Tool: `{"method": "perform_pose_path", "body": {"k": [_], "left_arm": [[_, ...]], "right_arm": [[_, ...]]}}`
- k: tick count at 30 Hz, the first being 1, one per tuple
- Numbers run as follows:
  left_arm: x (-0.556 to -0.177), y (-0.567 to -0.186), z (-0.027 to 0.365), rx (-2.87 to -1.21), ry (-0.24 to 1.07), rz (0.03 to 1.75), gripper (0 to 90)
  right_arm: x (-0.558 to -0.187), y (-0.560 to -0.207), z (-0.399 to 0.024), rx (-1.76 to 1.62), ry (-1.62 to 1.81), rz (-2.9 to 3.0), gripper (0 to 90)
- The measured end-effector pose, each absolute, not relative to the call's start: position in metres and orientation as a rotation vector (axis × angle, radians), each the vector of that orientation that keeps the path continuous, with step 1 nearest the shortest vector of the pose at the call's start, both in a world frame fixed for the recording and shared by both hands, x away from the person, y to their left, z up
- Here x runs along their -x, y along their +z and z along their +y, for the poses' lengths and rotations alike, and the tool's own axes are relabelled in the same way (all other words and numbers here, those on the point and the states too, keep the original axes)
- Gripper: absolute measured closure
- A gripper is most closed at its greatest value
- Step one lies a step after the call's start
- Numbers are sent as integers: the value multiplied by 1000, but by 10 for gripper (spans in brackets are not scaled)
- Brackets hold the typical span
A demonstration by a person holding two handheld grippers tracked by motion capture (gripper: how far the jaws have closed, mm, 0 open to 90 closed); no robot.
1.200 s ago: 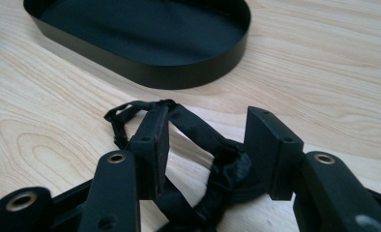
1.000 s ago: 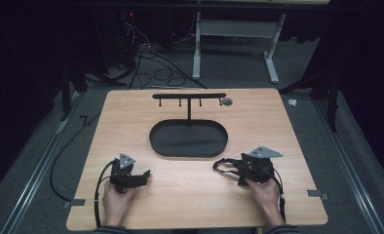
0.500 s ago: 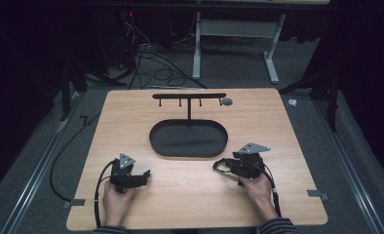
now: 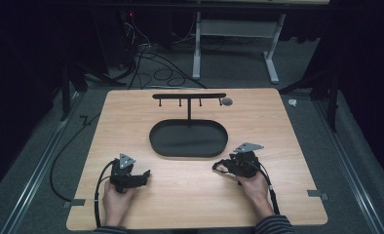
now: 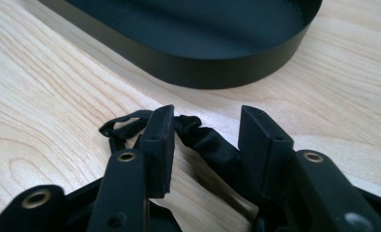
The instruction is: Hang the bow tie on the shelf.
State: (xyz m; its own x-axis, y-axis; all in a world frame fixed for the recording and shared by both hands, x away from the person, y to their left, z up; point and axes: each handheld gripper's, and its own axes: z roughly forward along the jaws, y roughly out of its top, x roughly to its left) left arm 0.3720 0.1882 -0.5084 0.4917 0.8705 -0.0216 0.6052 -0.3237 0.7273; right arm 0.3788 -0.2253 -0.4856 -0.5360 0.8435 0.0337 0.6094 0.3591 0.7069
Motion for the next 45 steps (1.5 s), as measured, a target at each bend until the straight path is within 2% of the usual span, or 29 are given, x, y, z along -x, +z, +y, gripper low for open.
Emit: {"method": "perform_pose_path", "body": {"k": [5, 15, 22, 45], "left_arm": [[-372, -508, 188, -2051, 495, 1210, 152], [-372, -508, 188, -2051, 495, 1210, 152], [-372, -508, 188, -2050, 495, 1210, 152], [-372, -508, 188, -2050, 495, 1211, 154]], "right_arm": [[-380, -489, -224, -1270, 943, 2312, 653], [-379, -492, -223, -1234, 894, 2353, 839], [-375, -490, -222, -1197, 891, 2341, 863], [-354, -445, -240, -1150, 1041, 2154, 869]]}}
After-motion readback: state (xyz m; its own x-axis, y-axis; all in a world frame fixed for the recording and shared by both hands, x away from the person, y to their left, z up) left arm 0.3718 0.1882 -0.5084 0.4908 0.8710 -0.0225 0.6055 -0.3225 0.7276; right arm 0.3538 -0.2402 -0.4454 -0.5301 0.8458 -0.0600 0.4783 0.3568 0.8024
